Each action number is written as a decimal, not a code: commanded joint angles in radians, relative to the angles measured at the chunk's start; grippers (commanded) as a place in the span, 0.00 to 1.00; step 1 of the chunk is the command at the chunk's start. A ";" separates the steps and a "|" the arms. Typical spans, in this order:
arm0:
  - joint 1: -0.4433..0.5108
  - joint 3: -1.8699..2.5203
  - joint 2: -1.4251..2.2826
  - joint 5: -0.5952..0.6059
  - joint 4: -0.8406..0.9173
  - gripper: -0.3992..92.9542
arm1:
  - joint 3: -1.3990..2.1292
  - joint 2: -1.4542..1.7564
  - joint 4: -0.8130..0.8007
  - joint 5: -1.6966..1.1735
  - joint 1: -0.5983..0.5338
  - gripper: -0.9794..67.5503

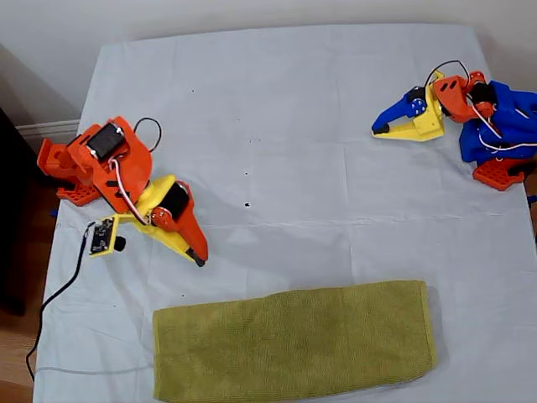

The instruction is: Fold the towel.

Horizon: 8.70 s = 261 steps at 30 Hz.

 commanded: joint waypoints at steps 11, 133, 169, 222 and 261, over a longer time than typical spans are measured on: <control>0.031 -0.061 0.097 0.018 -0.014 0.00 | 0.224 0.215 -0.012 -0.255 -0.176 0.02; 0.359 -0.063 -0.518 -0.537 -0.164 0.83 | 0.104 0.215 0.408 -0.393 -0.219 0.02; 0.307 -0.061 -0.538 -0.554 -0.186 0.67 | 0.104 0.215 0.408 -0.393 -0.219 0.02; 0.256 -0.063 -0.434 -0.557 0.055 0.01 | 0.104 0.215 0.408 -0.393 -0.219 0.02; 0.091 0.861 0.543 -0.227 0.080 0.01 | 0.104 0.215 0.408 -0.393 -0.219 0.02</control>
